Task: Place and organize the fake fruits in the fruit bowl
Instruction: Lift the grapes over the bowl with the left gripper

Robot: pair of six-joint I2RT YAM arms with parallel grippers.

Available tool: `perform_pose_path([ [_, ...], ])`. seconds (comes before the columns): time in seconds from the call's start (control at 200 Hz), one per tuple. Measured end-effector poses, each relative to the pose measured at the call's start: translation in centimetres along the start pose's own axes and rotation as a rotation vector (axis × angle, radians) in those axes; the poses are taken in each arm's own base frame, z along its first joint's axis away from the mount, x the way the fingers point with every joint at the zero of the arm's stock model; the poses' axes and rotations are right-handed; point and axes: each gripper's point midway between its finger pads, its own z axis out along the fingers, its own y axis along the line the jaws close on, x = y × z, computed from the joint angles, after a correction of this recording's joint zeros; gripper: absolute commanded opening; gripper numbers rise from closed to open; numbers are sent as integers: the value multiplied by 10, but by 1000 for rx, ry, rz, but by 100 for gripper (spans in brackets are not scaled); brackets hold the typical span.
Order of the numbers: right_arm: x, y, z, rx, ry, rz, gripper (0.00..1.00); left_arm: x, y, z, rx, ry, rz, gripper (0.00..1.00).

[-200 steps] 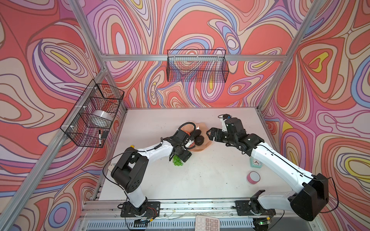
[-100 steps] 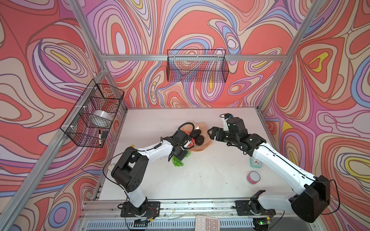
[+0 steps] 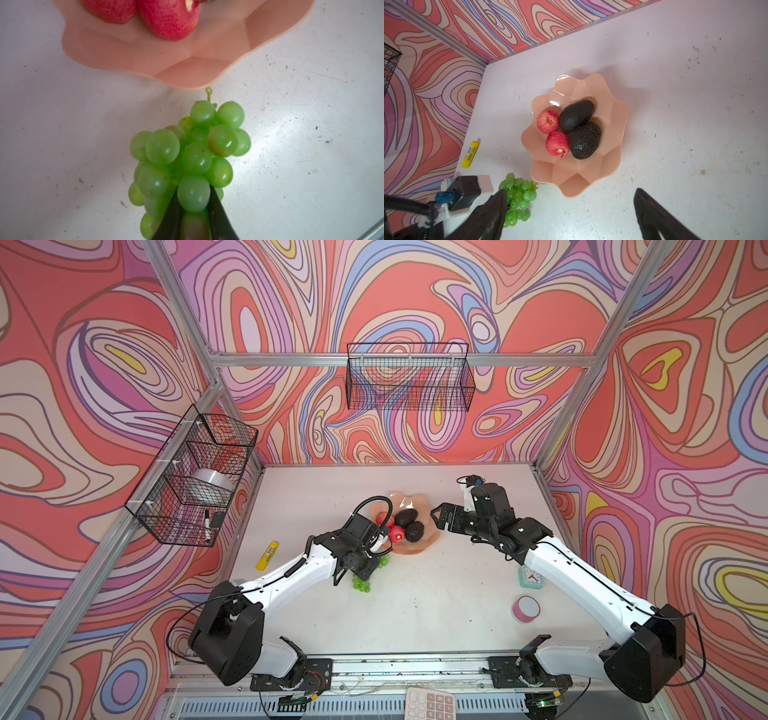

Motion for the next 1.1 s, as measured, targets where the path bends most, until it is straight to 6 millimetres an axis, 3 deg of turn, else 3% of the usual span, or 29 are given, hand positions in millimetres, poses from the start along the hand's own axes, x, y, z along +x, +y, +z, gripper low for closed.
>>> perform_pose_path([
  [0.29,0,1,0,-4,1,1,98,-27,-3,-62,14,-195,-4,17],
  [0.426,0,0,0,-3,1,3,98,-61,-2,-89,13,-285,9,17],
  [0.531,0,0,-1,-3,-1,4,98,-93,0,-97,6,-324,31,18],
  [0.666,-6,0,-11,-6,-26,7,98,-133,2,-75,15,-319,58,18],
  [0.836,-9,0,-24,-10,-61,7,98,-163,2,-20,34,-243,81,19],
  [0.981,-7,-4,-24,-3,-60,9,98,-181,3,19,46,-196,94,25],
  [1.102,-4,-6,-23,5,-50,9,98,-193,6,37,40,-169,95,40],
])
